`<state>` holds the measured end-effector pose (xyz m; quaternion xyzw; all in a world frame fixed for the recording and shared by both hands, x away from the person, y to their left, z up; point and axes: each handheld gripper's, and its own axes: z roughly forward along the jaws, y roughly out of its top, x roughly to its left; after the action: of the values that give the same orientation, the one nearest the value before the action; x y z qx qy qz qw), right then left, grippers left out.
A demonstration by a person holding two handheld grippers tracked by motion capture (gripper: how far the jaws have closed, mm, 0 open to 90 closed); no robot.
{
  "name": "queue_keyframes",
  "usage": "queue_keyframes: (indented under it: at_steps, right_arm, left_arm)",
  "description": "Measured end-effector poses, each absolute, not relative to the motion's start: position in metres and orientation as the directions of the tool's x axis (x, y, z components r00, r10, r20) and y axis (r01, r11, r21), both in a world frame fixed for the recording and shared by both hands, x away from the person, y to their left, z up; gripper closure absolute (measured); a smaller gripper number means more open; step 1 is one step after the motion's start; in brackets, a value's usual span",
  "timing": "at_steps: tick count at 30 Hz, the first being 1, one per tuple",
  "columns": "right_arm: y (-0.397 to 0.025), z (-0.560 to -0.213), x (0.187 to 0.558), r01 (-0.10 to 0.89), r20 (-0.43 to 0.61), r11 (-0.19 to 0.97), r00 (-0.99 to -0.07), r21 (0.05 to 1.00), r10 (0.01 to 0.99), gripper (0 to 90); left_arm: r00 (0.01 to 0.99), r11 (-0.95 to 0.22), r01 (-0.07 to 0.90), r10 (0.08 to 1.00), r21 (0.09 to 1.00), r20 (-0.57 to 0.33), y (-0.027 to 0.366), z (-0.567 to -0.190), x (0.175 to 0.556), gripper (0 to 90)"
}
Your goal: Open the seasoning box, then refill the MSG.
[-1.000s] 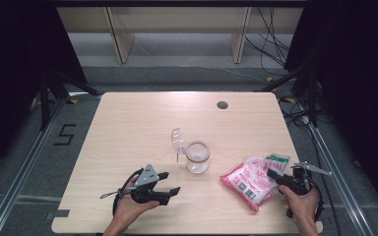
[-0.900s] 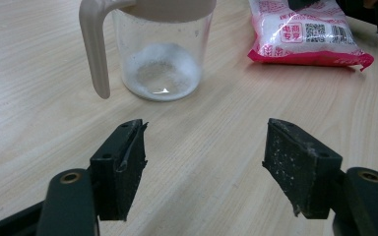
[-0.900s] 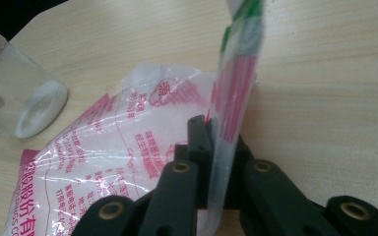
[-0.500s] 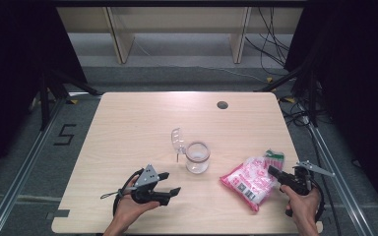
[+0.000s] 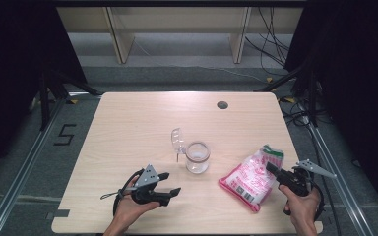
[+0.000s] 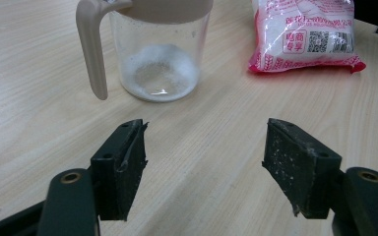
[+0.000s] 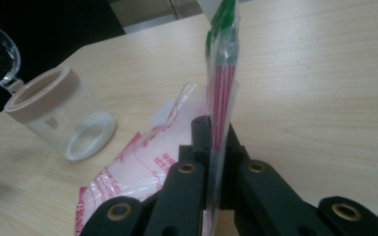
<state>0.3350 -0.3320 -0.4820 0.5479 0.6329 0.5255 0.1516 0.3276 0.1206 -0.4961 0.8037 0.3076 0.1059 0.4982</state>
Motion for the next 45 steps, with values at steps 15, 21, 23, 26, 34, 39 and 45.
queue_keyframes:
  at_steps: [15,21,23,26,34,39,45]
  right_arm:
    - [-0.314,-0.459,0.326,0.465,0.355,-0.126,-0.446,0.876,0.822,90.0]
    - [-0.309,-0.451,0.325,0.433,0.335,-0.113,-0.481,0.894,0.810,90.0]
    - [-0.305,-0.448,0.326,0.428,0.322,-0.101,-0.483,0.898,0.814,90.0]
    - [-0.301,-0.444,0.326,0.431,0.338,-0.109,-0.500,0.896,0.797,90.0]
    - [-0.292,-0.435,0.330,0.440,0.382,-0.141,-0.527,0.887,0.759,90.0]
    - [-0.281,-0.424,0.335,0.463,0.397,-0.133,-0.539,0.876,0.743,90.0]
    - [-0.272,-0.415,0.343,0.452,0.374,-0.100,-0.572,0.886,0.730,90.0]
  left_arm:
    - [0.796,-0.330,0.382,0.592,0.863,-0.126,0.119,-0.496,0.327,31.7]
    - [0.799,-0.327,0.382,0.587,0.864,-0.130,0.117,-0.497,0.326,31.8]
    - [0.799,-0.335,0.383,0.589,0.861,-0.126,0.116,-0.497,0.326,31.8]
    - [0.798,-0.330,0.390,0.586,0.860,-0.137,0.115,-0.499,0.326,31.8]
    - [0.804,-0.341,0.375,0.582,0.862,-0.120,0.112,-0.498,0.325,31.8]
    - [0.812,-0.351,0.378,0.570,0.857,-0.125,0.102,-0.499,0.324,31.9]
    - [0.836,-0.384,0.354,0.538,0.853,-0.104,0.085,-0.503,0.321,31.8]
